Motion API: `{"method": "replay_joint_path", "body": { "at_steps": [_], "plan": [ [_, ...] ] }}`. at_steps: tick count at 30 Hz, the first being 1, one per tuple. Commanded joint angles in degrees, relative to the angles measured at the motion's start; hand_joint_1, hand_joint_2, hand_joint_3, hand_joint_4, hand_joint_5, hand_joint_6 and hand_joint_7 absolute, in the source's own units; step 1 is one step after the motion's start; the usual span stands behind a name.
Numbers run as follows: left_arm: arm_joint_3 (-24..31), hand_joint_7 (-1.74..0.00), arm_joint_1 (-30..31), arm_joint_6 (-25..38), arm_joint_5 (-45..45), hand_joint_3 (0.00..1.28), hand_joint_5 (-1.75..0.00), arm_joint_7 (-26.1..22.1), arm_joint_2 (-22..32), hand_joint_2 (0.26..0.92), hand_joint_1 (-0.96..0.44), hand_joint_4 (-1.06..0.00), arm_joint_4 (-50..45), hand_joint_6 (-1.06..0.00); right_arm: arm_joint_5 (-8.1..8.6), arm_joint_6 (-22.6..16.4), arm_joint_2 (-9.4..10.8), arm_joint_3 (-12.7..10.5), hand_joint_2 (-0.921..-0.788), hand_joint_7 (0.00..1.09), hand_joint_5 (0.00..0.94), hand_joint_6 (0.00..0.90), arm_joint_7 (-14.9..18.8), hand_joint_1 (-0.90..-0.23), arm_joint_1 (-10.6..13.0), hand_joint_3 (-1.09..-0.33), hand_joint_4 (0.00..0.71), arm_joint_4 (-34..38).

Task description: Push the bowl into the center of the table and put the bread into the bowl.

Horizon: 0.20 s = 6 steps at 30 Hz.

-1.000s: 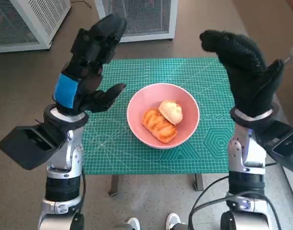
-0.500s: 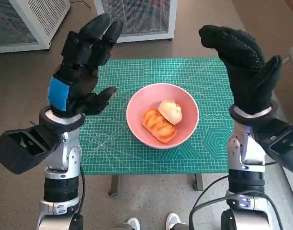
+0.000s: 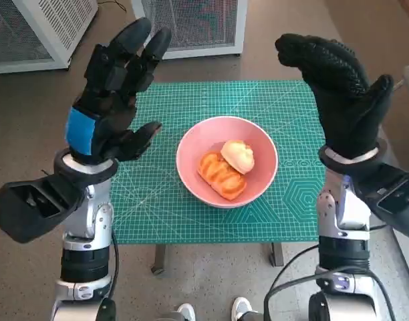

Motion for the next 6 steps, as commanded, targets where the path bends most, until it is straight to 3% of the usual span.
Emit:
{"method": "replay_joint_path", "body": {
  "at_steps": [1,6],
  "plan": [
    [-0.1,-0.42,0.5,-0.8,0.8,0.37,-0.01,0.7,-0.2,0.921,-0.65,-0.27,-0.1,-0.13,-0.24,0.7,-0.7,0.1,-0.921,0.61,0.000,0.059,-0.1,-0.553,0.5,-0.599,0.363,-0.2],
    [-0.1,-0.42,0.3,-1.4,1.0,0.37,-0.01,1.3,-0.5,0.921,-0.65,-0.27,0.3,-0.13,-0.50,0.5,-0.7,0.1,-0.921,0.61,0.000,0.059,-0.3,-0.556,0.7,-0.598,0.363,-0.5]
  ]
}}
